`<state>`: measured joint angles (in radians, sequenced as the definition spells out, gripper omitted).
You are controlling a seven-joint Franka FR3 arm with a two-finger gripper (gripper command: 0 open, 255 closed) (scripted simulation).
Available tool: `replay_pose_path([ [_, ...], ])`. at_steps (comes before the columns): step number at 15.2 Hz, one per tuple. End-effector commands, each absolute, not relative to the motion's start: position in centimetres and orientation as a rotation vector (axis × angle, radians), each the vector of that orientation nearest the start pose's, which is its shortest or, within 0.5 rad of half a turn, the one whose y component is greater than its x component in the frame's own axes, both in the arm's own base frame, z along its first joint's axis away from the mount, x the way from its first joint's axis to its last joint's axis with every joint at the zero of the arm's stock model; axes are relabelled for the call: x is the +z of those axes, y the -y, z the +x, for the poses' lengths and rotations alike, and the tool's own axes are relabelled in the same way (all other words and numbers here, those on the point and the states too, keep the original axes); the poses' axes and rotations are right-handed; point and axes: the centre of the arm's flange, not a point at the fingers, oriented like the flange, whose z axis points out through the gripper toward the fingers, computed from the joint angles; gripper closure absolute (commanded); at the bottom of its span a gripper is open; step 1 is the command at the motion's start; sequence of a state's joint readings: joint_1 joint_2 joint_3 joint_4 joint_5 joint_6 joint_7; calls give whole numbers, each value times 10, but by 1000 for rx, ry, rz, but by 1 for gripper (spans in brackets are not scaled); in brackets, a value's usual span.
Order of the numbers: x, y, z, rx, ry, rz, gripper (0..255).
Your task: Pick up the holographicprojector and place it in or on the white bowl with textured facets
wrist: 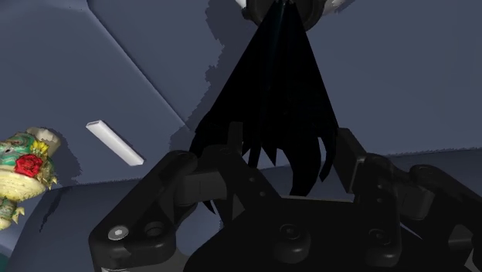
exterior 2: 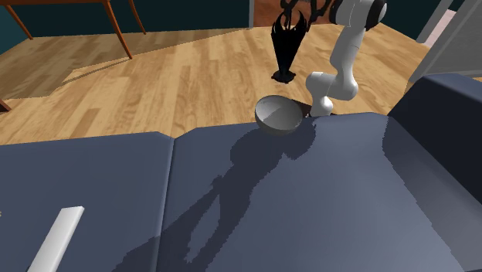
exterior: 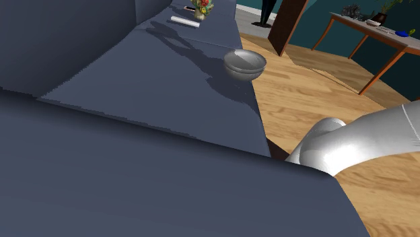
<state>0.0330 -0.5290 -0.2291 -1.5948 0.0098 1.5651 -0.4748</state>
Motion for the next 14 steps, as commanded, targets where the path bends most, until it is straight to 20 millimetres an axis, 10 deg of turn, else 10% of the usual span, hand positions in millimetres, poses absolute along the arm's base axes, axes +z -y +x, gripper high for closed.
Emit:
replay_pose_path([
  [1,838,112,325,-788,434,-3049,255],
  [14,769,112,325,-788,434,-3049,255],
])
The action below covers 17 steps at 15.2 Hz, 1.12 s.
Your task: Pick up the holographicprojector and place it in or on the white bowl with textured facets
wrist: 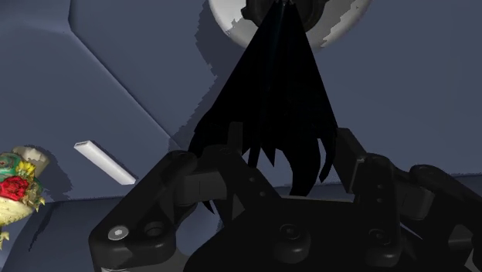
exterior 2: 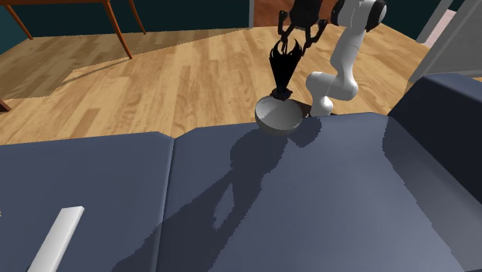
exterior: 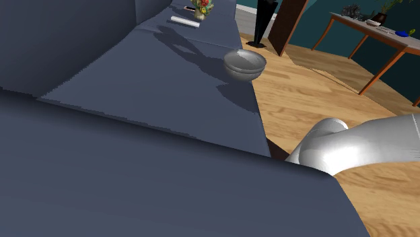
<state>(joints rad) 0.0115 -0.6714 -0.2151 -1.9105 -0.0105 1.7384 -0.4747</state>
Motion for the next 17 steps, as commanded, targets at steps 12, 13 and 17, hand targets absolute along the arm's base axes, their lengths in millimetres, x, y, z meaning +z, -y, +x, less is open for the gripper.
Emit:
replay_pose_path([
  [12,722,112,325,-788,434,-3049,255],
  [13,722,112,325,-788,434,-3049,255],
  [17,722,112,325,-788,434,-3049,0],
])
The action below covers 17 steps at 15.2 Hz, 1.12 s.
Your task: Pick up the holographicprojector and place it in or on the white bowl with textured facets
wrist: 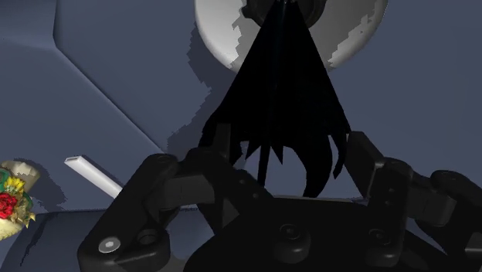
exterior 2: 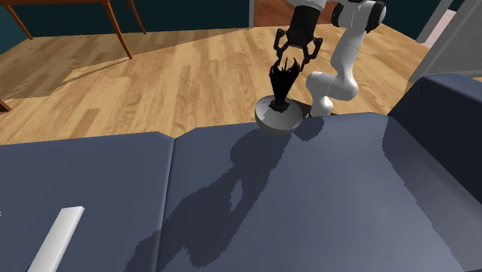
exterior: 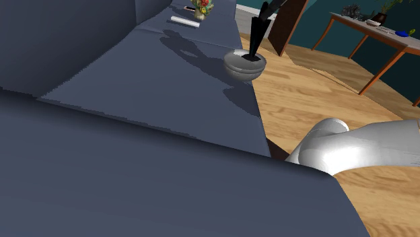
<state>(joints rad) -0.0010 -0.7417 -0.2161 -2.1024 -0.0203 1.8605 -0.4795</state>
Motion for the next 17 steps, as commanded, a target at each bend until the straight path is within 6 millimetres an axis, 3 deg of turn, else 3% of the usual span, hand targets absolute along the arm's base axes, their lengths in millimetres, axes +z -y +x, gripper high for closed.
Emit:
replay_pose_path([
  [1,722,112,325,-788,434,-3049,0],
  [5,722,112,325,-788,434,-3049,0],
  [9,766,114,301,-788,434,-3049,0],
  [17,766,114,301,-788,434,-3049,0],
])
